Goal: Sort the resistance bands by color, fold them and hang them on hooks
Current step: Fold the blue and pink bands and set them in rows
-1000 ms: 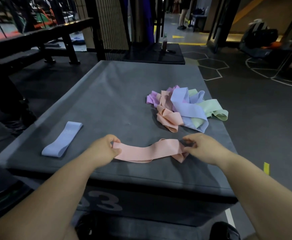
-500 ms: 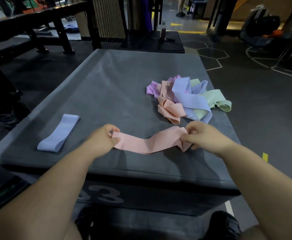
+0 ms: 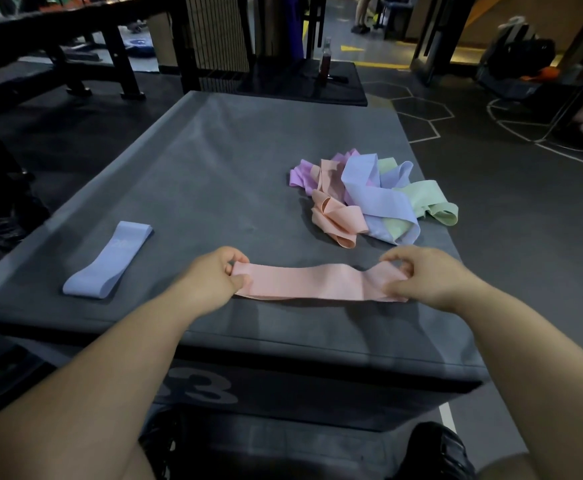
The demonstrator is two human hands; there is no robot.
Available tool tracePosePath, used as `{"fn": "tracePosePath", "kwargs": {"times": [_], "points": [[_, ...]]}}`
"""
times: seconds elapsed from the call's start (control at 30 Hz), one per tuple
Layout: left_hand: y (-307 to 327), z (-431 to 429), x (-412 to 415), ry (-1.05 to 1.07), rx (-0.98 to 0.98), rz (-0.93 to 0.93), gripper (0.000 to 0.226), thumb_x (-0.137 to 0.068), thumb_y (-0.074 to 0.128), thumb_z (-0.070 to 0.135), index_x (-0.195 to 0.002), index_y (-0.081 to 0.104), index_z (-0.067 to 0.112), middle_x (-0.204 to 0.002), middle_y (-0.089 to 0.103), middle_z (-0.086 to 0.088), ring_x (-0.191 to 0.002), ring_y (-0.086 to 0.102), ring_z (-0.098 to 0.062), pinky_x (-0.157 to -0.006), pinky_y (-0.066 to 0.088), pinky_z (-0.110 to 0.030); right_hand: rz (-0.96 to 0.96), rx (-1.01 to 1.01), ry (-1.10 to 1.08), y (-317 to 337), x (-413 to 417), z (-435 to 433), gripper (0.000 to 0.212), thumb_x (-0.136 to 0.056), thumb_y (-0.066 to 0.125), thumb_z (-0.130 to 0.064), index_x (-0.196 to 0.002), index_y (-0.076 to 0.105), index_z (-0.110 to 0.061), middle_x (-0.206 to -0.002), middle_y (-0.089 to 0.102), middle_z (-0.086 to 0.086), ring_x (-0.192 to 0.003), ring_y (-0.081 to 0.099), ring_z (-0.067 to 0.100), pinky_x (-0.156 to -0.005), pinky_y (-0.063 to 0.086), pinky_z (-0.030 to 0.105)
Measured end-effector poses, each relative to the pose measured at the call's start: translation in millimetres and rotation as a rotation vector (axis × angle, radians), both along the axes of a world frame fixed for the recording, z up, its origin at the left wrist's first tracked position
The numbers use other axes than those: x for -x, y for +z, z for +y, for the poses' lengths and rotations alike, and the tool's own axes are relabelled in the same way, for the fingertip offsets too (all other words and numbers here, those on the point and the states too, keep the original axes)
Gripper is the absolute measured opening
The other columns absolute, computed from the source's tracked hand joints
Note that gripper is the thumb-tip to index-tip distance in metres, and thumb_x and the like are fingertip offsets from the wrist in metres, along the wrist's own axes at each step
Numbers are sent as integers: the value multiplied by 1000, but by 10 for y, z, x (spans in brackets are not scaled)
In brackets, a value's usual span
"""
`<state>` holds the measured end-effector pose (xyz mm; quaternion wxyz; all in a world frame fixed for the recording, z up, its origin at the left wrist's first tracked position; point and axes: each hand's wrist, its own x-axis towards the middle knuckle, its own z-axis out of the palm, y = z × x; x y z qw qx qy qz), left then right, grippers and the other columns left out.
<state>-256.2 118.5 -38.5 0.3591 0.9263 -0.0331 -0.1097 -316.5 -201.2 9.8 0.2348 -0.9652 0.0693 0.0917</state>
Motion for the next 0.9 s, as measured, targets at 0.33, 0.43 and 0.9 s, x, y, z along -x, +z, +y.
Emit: {"fn": "tracePosePath", "kwargs": {"times": [0.33, 0.43, 0.9], "points": [[22, 105, -82, 60, 49, -24, 16, -91, 62, 21, -103, 57, 31, -86, 62, 0, -77, 58, -21, -80, 49, -36, -41, -370, -55, -65, -9, -113, 34, -63, 87, -30, -79, 67, -8, -74, 61, 2, -71, 54, 16, -70, 44, 30], [10, 120, -101, 72, 55, -22, 16, -90, 63, 22, -101, 57, 33, -87, 62, 0, -78, 59, -23, -83, 50, -39, -64, -574, -107, -82, -25, -152, 35, -55, 84, -43, -69, 65, -17, -74, 63, 5, -72, 54, 20, -73, 40, 34], [8, 85, -88, 79, -39, -39, 19, -89, 66, 20, -104, 58, 28, -83, 54, 10, -86, 56, -19, -77, 41, -28, -81, 7, -43, -200, -29, -159, 16, -87, 66, -41, -74, 62, -32, -72, 58, -11, -74, 54, 9, -61, 38, 23]]}}
